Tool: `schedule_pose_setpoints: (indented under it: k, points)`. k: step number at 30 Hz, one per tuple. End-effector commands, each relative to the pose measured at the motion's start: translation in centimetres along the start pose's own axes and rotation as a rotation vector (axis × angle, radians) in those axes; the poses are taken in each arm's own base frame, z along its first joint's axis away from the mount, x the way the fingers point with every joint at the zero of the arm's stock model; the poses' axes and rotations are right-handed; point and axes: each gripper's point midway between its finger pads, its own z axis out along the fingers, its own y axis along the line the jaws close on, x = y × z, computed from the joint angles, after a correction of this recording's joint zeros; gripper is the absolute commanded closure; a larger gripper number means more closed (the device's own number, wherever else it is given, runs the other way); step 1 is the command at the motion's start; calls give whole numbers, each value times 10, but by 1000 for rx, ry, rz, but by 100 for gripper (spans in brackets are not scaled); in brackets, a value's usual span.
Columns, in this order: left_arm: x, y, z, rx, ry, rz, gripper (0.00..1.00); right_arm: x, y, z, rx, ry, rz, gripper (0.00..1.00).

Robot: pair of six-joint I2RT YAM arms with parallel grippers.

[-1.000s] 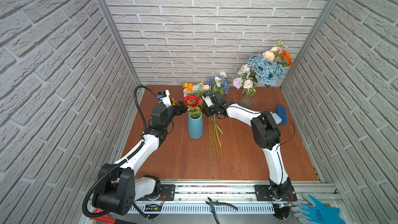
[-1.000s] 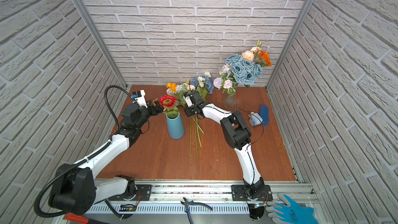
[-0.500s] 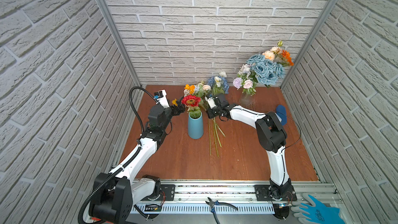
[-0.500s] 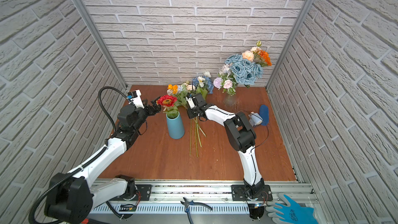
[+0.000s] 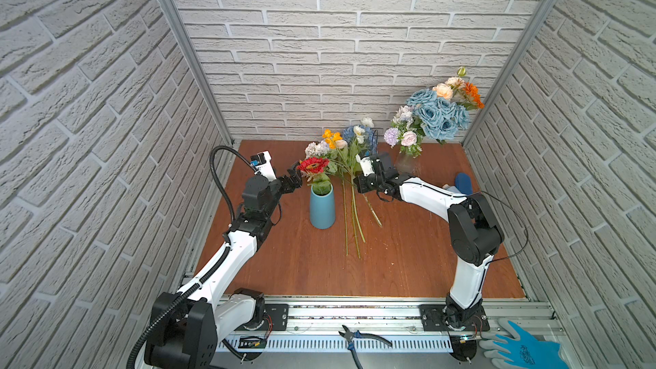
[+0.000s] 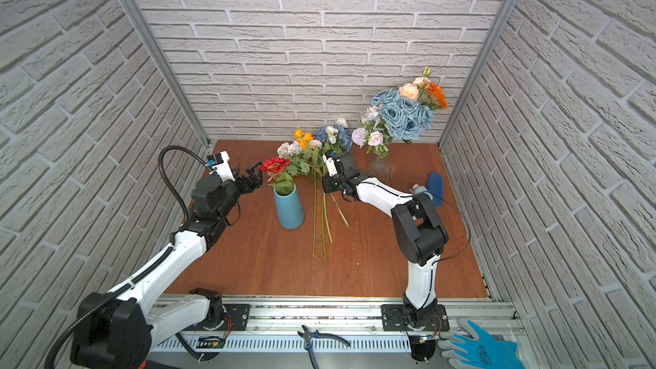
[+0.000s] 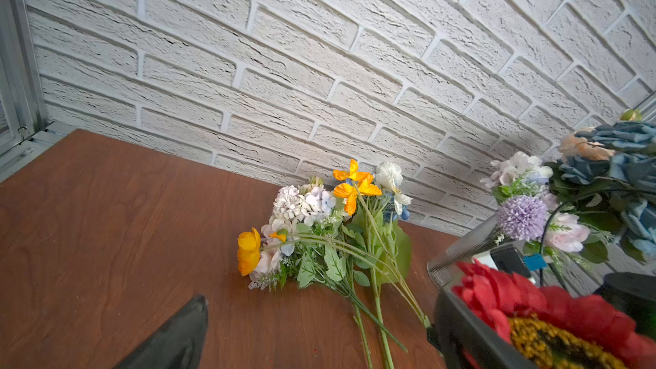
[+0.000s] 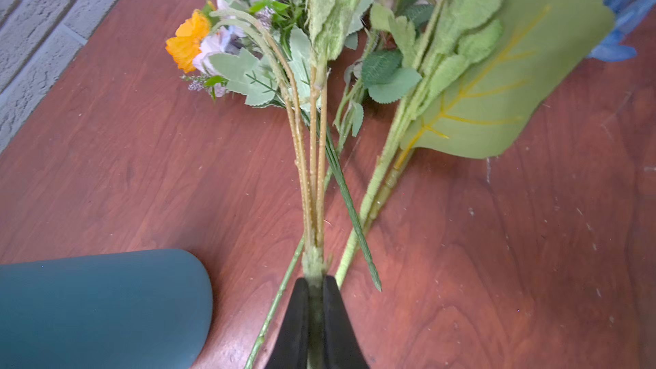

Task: Arrange flowers in a vase
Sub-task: Pick up the flower from the flowers.

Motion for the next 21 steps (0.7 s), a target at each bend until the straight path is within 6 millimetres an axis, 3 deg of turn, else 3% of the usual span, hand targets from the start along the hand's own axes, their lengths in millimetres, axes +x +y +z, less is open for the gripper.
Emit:
schedule_pose_setpoints:
  k: [1,5,9,15,21]
  points:
    - [-7,2,-4,-2,-34,-8,2,-23,6,-18,-46,-78,24,94]
    - [-10,2,-6,-11,-41,-7,2,-31,8,-27,-89,-103,65,94]
    - [-12,16,-7,-88,-18,-47,2,-50,13,-48,-144,-176,86,94]
    - [-14,24,-9,-110,-13,-64,2,-87,27,-94,-207,-321,79,94]
    - [-8,30,-14,-120,-14,-83,2,-123,46,-154,-270,-511,54,94]
